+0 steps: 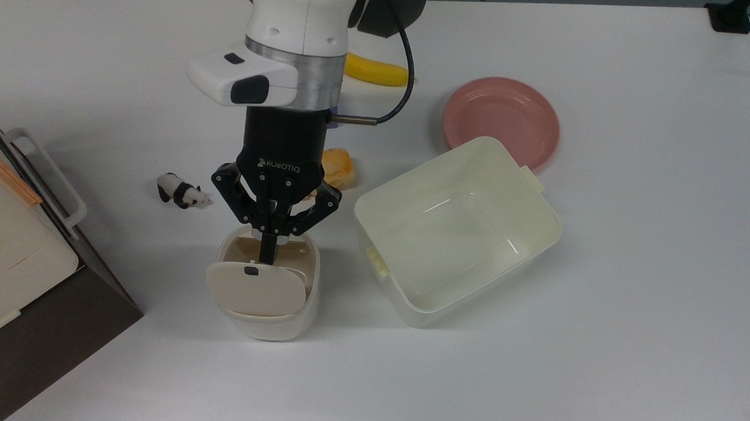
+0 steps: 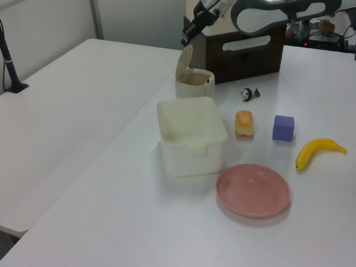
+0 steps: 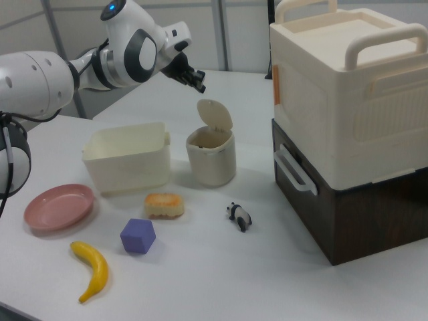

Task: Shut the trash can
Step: 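Move the gripper down over the open lid of the cream trash can, then push the raised lid down onto the trash can rim with the gripper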

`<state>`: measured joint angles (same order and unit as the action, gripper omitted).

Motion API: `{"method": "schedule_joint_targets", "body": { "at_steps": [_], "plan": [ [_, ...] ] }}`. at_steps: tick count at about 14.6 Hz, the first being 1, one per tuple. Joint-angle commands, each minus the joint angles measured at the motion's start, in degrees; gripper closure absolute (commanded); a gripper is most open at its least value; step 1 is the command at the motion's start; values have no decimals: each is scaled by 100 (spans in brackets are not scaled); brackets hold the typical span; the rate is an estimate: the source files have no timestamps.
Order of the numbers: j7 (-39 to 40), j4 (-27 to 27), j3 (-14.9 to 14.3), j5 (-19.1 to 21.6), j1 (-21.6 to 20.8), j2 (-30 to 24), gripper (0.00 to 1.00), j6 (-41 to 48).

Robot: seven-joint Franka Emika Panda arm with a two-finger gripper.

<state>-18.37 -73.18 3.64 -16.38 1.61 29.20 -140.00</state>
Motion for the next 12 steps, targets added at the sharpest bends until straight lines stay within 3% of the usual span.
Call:
{"method": "schedule_joint_targets", "body": {
  "at_steps": [1,12],
  "plan": [
    [-132,145,-30,-120,-20,-72,100,-88],
    [-123,410,-223,-322,15,596,100,-466]
  ]
}}
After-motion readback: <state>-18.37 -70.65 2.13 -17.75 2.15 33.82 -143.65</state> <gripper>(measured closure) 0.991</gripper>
